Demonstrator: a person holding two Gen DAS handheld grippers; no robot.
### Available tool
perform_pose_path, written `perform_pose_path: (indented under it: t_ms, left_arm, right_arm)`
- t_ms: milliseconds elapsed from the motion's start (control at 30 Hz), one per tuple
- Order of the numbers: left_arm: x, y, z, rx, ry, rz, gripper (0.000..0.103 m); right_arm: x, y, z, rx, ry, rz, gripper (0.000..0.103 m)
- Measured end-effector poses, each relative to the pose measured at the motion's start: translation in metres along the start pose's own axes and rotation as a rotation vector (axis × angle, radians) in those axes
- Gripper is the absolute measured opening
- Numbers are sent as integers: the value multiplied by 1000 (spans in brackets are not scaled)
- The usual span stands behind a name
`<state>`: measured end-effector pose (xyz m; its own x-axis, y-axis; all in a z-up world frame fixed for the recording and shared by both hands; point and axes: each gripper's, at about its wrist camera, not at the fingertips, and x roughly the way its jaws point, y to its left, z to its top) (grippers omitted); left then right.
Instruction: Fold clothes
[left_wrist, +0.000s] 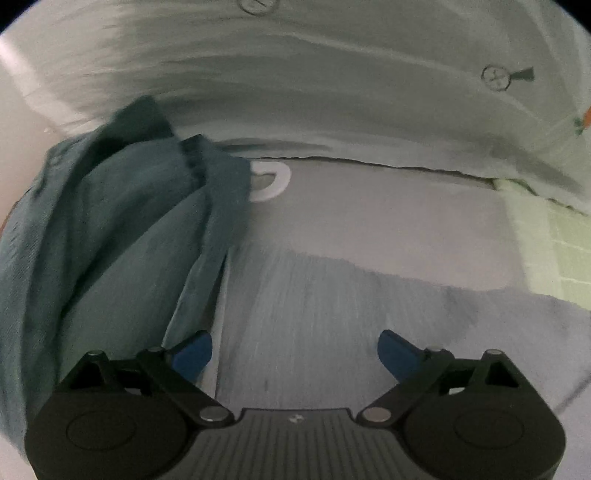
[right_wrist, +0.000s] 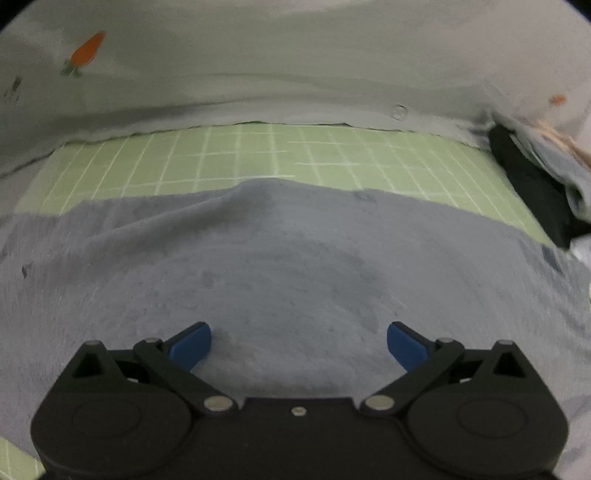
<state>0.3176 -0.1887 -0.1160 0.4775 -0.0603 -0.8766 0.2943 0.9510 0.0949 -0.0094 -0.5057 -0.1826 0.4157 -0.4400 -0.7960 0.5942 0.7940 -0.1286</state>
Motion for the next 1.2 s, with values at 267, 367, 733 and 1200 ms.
perform_pose_path:
  t_ms: [267,367,733,1200]
  left_arm:
    - [27,14,9,-49,-17,-31,101]
    - [31,22,9,-56,-21,-51,102]
    - [20,26,9,-78,-117,-82,8]
    - [31,53,20,-212,-127,-8,21]
  right_arm:
    - [10,13,13,30,18,-12,103]
    - [11,17,14,30,17,-18,103]
    - [9,19,14,23,26,-14,103]
    - [4,31,14,-34,26,-5,103]
